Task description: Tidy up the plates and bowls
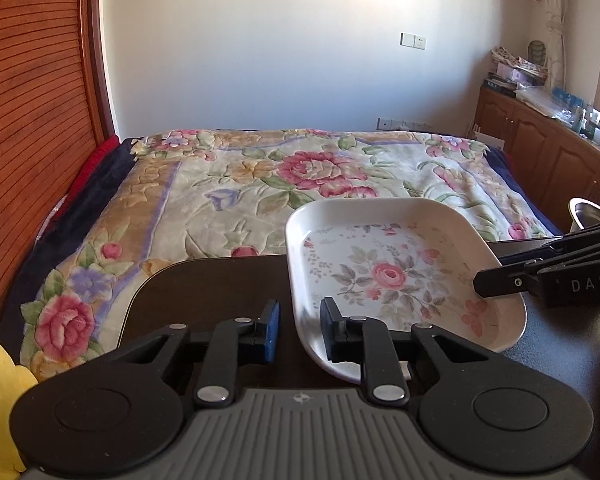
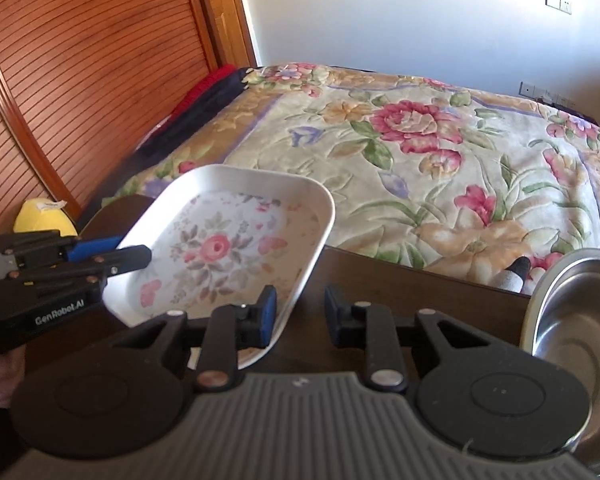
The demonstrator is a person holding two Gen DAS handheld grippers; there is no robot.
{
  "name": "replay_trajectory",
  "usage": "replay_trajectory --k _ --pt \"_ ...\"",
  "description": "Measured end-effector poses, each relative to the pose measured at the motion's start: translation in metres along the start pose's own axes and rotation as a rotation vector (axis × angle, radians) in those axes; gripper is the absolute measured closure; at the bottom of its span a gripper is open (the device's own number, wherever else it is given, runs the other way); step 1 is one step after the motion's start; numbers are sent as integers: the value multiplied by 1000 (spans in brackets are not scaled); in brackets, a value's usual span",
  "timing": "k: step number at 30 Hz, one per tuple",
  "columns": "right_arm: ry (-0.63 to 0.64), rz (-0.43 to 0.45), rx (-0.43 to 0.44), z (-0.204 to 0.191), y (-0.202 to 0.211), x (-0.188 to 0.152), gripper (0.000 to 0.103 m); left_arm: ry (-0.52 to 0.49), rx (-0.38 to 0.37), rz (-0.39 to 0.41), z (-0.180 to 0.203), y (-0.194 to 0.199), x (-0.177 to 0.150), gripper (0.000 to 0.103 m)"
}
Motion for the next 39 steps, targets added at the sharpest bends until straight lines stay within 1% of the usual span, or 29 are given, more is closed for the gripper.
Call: replay_trajectory --k 1,2,3,4,7,15,27,39 --pt "2 0 2 0 0 0 79 -1 -6 -1 1 1 0 87" --pt "3 -1 9 -1 0 -1 87 0 -12 -6 2 2 0 88" --pt "3 -6 20 -3 1 -2 87 4 -24 -15 3 3 0 88" --pt "7 -5 13 -3 2 -2 87 5 -30 -22 4 4 -1 88" --pt "20 -9 17 -6 5 -4 87 -1 -24 -33 5 8 -3 88" --pt "17 9 37 -8 23 -10 87 27 -48 -33 5 28 -8 88" --pt "18 59 48 -8 59 -14 87 8 -54 9 22 66 -3 88" --pt "18 110 43 -3 99 -24 87 -27 -65 60 48 111 0 87"
Point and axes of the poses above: each gripper's, at about its wrist camera, not at the fingertips, and y roughly against the way its jaws point, z to its right, x to its top, the point moved 6 cm from there along -y, roughly the way its jaws point, and after that the axes turned 4 degrees about z, right-handed, at the moved point
